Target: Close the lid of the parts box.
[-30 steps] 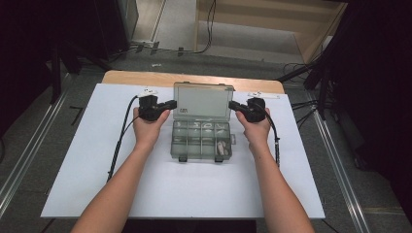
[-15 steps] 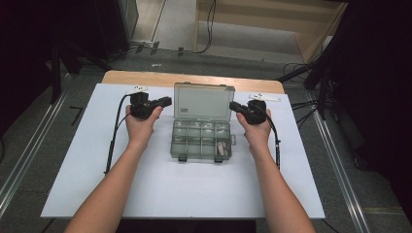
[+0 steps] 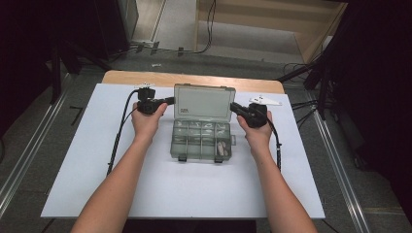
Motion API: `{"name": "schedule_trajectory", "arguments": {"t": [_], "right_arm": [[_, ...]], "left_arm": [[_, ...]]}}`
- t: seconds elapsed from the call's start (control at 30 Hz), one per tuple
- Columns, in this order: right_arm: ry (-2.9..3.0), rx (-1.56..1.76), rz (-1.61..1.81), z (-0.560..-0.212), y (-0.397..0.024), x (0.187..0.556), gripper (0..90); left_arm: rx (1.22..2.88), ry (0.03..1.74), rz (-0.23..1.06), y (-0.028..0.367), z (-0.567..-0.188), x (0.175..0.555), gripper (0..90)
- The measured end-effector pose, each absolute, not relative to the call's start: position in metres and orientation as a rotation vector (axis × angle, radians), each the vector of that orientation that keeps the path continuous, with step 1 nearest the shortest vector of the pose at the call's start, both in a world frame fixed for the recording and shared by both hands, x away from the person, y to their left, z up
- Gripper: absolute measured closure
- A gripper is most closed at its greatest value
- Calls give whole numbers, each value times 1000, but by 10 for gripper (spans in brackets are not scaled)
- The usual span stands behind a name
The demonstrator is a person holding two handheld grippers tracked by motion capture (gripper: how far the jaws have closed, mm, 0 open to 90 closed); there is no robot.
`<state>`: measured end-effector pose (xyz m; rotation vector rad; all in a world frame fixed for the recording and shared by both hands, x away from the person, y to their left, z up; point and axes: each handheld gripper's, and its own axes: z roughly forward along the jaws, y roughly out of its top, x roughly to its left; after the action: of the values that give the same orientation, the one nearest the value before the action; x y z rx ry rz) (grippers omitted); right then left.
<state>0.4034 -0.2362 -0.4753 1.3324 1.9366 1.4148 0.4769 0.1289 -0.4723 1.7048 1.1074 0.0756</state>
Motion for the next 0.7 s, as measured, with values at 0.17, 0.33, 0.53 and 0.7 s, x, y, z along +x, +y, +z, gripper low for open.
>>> {"name": "schedule_trajectory", "arguments": {"t": [0.17, 0.33, 0.53, 0.7], "right_arm": [[1930, 1323, 1418, -476, -236, 401, 823], [1929, 1321, 1431, -476, -237, 399, 813], [1942, 1326, 1449, -476, -240, 395, 807], [1947, 1303, 1434, -475, -239, 392, 809]], "left_arm": [[1677, 1095, 32, 128, -471, 477, 888], [1667, 1060, 28, 130, -469, 476, 888], [1655, 1038, 27, 129, -467, 475, 887], [1669, 1041, 19, 125, -470, 475, 887]]}}
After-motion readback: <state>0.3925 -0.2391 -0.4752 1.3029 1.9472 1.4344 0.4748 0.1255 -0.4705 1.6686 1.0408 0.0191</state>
